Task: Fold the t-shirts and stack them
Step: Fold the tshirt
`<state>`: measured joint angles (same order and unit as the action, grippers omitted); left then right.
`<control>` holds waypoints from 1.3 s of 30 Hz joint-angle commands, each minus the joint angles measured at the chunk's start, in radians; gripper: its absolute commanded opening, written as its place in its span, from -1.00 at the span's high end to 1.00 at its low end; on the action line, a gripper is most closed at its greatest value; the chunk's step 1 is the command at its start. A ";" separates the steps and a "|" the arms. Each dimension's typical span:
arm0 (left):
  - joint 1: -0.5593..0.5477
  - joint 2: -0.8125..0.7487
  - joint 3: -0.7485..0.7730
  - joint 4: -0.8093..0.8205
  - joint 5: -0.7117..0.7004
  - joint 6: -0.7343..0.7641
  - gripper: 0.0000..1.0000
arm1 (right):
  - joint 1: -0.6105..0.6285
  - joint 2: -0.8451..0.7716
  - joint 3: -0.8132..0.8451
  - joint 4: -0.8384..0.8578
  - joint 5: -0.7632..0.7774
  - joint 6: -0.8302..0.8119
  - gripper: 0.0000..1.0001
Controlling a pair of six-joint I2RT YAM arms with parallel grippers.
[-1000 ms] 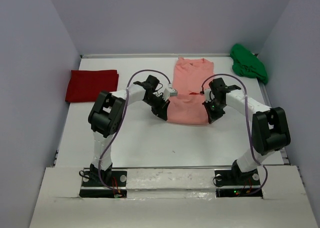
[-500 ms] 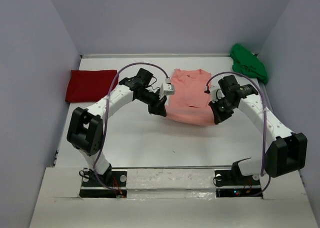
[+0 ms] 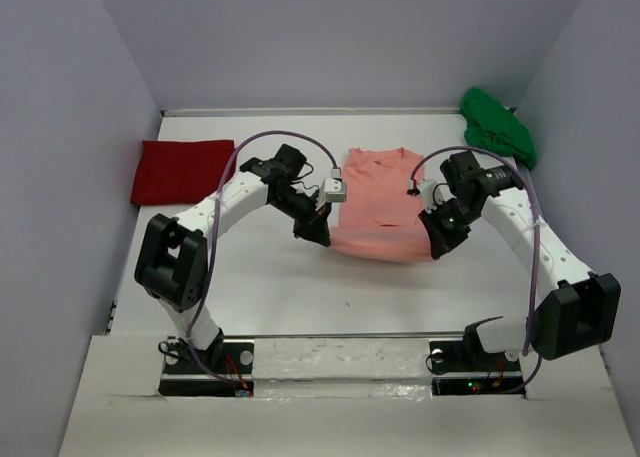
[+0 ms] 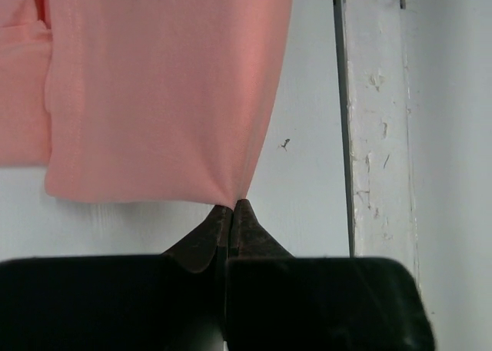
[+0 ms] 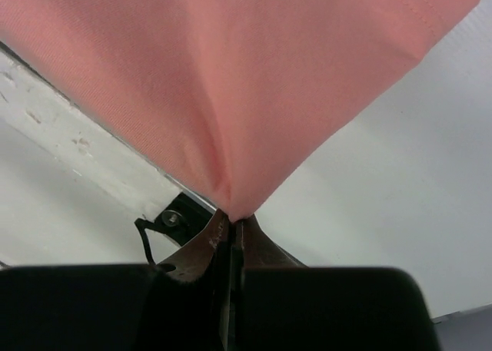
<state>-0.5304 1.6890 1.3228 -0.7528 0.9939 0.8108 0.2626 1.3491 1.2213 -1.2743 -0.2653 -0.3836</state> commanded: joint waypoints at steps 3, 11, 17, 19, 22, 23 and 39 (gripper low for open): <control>-0.008 0.008 0.061 -0.137 0.057 0.122 1.00 | -0.003 -0.044 0.020 -0.103 -0.040 -0.069 1.00; -0.010 0.046 0.118 -0.088 0.022 0.071 1.00 | -0.003 -0.008 0.021 0.035 0.063 0.003 1.00; -0.010 0.061 0.125 -0.011 -0.034 0.024 1.00 | -0.003 0.013 0.044 0.144 0.166 0.045 1.00; -0.006 0.075 0.139 -0.007 -0.050 0.018 1.00 | -0.003 0.028 0.064 0.165 0.193 0.057 1.00; 0.006 0.098 0.176 0.004 -0.064 0.008 1.00 | -0.003 0.070 0.087 0.196 0.213 0.063 1.00; 0.007 0.103 0.197 0.007 -0.075 0.004 1.00 | -0.003 0.082 0.095 0.207 0.216 0.068 1.00; 0.066 0.207 0.391 0.043 -0.153 -0.058 1.00 | -0.003 0.222 0.221 0.317 0.350 0.098 1.00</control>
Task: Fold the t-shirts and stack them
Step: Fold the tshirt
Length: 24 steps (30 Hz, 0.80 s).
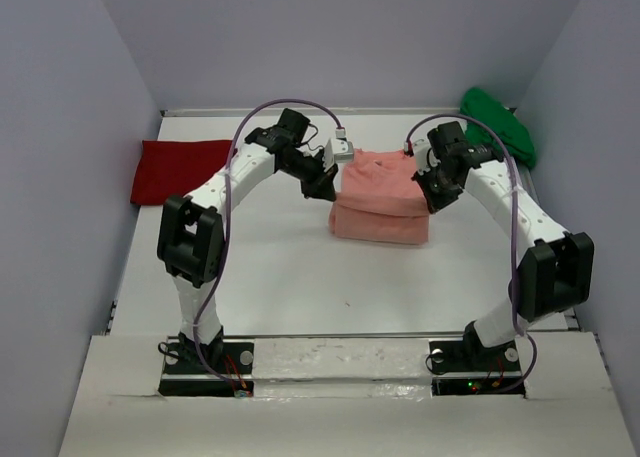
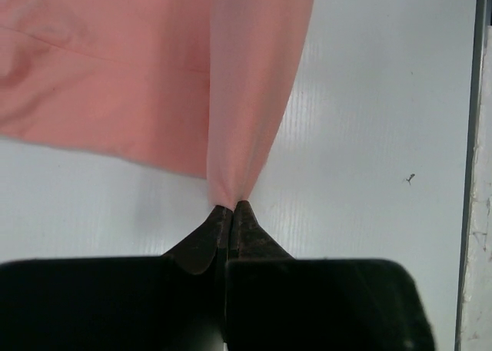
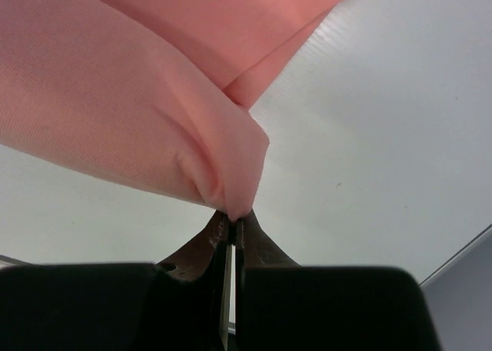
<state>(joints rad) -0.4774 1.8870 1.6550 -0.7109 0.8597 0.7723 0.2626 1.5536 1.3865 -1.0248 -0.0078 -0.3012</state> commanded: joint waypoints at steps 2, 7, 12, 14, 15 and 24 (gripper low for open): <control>0.014 0.029 0.080 -0.001 -0.022 -0.019 1.00 | -0.003 0.046 0.075 0.083 0.123 0.025 1.00; 0.016 0.044 0.098 0.034 -0.028 -0.042 1.00 | -0.003 0.103 0.111 0.126 0.210 0.042 1.00; 0.019 0.073 0.115 0.099 -0.034 -0.082 1.00 | -0.003 0.172 0.154 0.161 0.259 0.056 1.00; 0.028 0.086 0.130 0.116 -0.028 -0.102 1.00 | -0.003 0.203 0.169 0.164 0.259 0.056 1.00; 0.031 0.093 0.132 0.129 -0.033 -0.123 1.00 | -0.003 0.210 0.183 0.170 0.259 0.059 1.00; 0.060 0.158 0.252 0.160 -0.085 -0.159 1.00 | -0.003 0.295 0.295 0.180 0.296 0.045 1.00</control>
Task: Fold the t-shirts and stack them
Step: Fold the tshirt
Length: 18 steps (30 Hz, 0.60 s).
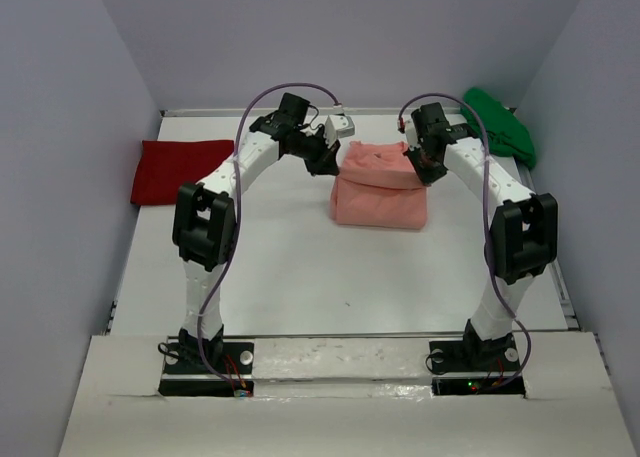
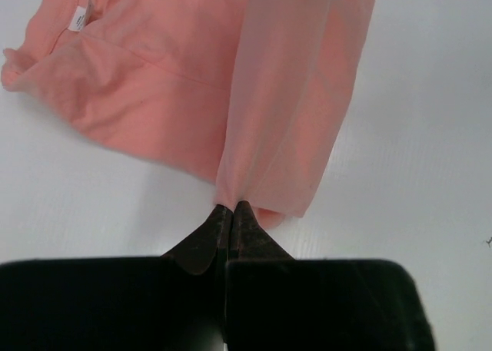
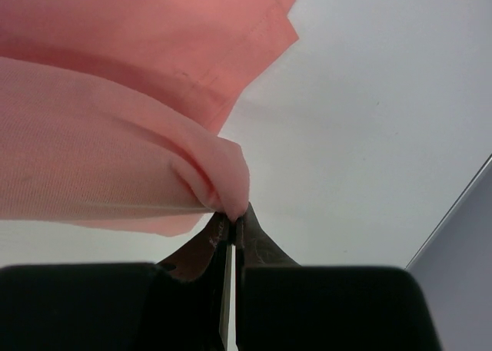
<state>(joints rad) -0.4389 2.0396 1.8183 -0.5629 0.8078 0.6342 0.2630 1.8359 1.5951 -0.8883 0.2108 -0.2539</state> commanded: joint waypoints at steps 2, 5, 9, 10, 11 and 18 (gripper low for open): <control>0.028 0.016 0.111 0.003 -0.038 -0.021 1.00 | -0.004 0.023 0.107 0.043 0.091 -0.002 1.00; 0.034 0.028 0.128 0.008 -0.039 -0.027 1.00 | -0.004 0.034 0.138 0.043 0.117 -0.007 1.00; 0.037 0.027 0.121 0.029 -0.051 -0.036 1.00 | -0.004 0.043 0.169 0.046 0.140 -0.012 1.00; 0.039 0.027 0.121 0.043 -0.055 -0.041 1.00 | -0.013 0.046 0.172 0.048 0.157 -0.012 1.00; 0.037 0.027 0.121 0.046 -0.056 -0.047 1.00 | -0.013 0.048 0.177 0.051 0.160 -0.013 1.00; 0.037 -0.002 0.111 0.075 -0.044 -0.064 1.00 | -0.013 0.020 0.178 0.049 0.173 -0.019 1.00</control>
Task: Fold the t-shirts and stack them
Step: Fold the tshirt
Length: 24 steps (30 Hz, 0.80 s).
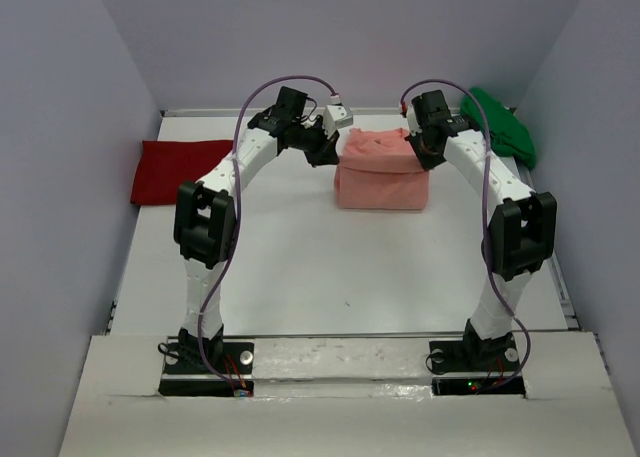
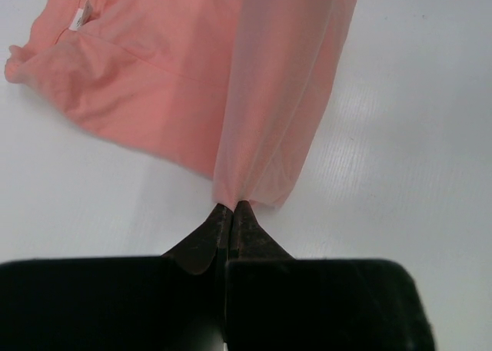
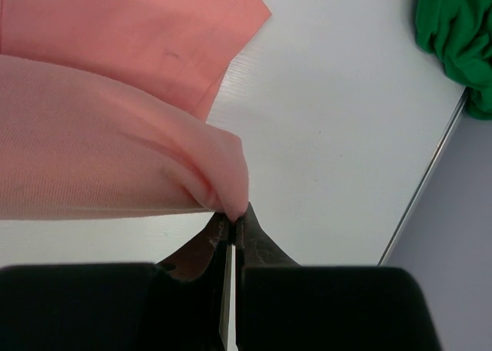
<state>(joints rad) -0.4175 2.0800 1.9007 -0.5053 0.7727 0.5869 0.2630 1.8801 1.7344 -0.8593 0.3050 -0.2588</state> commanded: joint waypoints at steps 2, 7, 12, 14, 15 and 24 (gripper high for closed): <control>0.016 -0.060 0.024 -0.001 0.005 -0.016 1.00 | -0.013 -0.044 0.025 0.016 0.068 -0.013 1.00; 0.016 -0.124 -0.034 0.007 -0.006 -0.018 1.00 | -0.013 -0.127 -0.012 -0.001 0.062 0.001 1.00; 0.014 -0.187 -0.086 -0.004 0.002 -0.027 1.00 | -0.013 -0.200 -0.033 -0.058 0.020 0.027 1.00; 0.011 -0.222 -0.123 -0.004 0.017 -0.027 1.00 | -0.013 -0.242 -0.050 -0.079 -0.013 0.027 1.00; 0.010 -0.234 -0.135 -0.006 0.020 -0.025 1.00 | -0.013 -0.257 -0.058 -0.089 -0.024 0.029 1.00; -0.035 -0.325 -0.304 -0.098 0.074 0.057 1.00 | -0.013 -0.424 -0.206 -0.240 -0.234 -0.010 1.00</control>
<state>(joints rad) -0.4458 1.8126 1.6573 -0.5289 0.8246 0.5953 0.2626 1.5230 1.5658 -1.0004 0.1242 -0.2417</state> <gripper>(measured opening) 0.057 0.031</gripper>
